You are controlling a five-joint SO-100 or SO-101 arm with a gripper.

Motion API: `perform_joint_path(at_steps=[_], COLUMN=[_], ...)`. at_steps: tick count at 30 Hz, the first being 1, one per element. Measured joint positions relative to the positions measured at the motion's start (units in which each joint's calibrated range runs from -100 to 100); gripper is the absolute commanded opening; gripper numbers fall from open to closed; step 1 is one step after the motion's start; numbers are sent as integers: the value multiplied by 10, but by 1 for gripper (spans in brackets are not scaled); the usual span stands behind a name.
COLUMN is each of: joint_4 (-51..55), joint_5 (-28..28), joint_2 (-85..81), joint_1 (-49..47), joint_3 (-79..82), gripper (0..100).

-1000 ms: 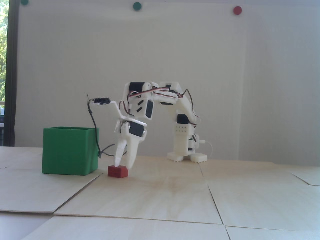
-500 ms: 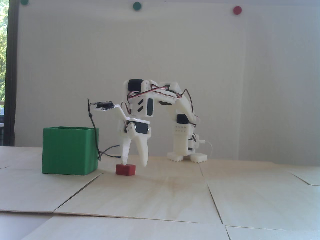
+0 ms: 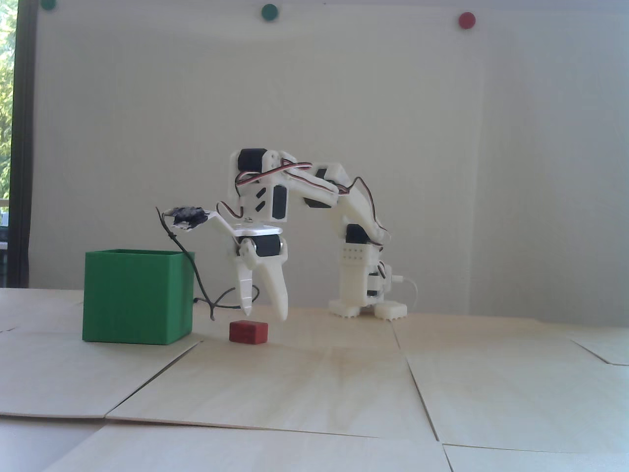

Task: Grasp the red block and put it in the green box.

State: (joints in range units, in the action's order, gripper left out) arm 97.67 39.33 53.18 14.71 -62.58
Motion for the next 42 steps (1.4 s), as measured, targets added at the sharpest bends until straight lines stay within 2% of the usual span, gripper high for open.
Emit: perform_joint_path(at_steps=[15,19,29,34,36,37,39,42], joint_4=[0,2,3,3,3,3,3,3], joint_5=[-2,0,2,2,2,2,2,1], joint_2=[21,33,46,46,46,47,48,48], joint_1=[-17,-25,-24,-24,-24,-24,-28,-30], joint_3=[10,25,31,31,31,31,31,31], gripper=[35,28,27,19,9,0,4,2])
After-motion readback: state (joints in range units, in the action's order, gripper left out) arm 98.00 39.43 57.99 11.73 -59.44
